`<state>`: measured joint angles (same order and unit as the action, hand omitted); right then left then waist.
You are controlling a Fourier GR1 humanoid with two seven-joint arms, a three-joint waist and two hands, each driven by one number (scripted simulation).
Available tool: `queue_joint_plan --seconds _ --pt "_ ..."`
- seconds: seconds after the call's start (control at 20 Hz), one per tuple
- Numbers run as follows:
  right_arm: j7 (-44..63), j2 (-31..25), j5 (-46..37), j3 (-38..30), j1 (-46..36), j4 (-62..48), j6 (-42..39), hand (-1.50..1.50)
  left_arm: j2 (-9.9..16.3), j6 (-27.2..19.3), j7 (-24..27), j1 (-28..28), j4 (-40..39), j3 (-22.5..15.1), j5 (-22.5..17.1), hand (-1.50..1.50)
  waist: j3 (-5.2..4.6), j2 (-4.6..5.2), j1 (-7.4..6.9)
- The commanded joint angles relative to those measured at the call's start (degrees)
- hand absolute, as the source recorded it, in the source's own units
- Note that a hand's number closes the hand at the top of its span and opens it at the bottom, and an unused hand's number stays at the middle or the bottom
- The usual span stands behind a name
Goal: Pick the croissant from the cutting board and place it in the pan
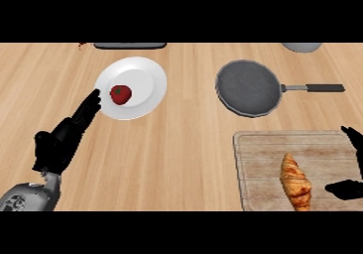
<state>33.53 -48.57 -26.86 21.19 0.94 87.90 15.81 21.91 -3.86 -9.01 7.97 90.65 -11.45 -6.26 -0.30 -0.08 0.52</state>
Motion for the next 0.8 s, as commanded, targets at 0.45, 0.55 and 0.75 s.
queue_joint_plan --seconds 0.45,0.55,0.75 --pt "39.0 6.9 10.2 10.1 -16.1 3.2 -40.0 -1.50 -3.0 0.2 -2.5 2.8 0.5 -2.9 1.4 0.00 0.13 0.40 -3.26" --pt "41.6 11.5 11.5 12.0 -18.5 -0.2 -40.8 -1.50 -1.9 1.8 -0.9 3.1 -1.3 -1.6 0.8 0.00 0.12 0.67 -3.53" --pt "47.0 14.2 12.3 14.0 -20.9 -1.6 -41.1 -1.50 -0.2 2.3 -2.4 2.1 0.7 0.7 -0.5 0.00 0.15 0.16 -2.83"
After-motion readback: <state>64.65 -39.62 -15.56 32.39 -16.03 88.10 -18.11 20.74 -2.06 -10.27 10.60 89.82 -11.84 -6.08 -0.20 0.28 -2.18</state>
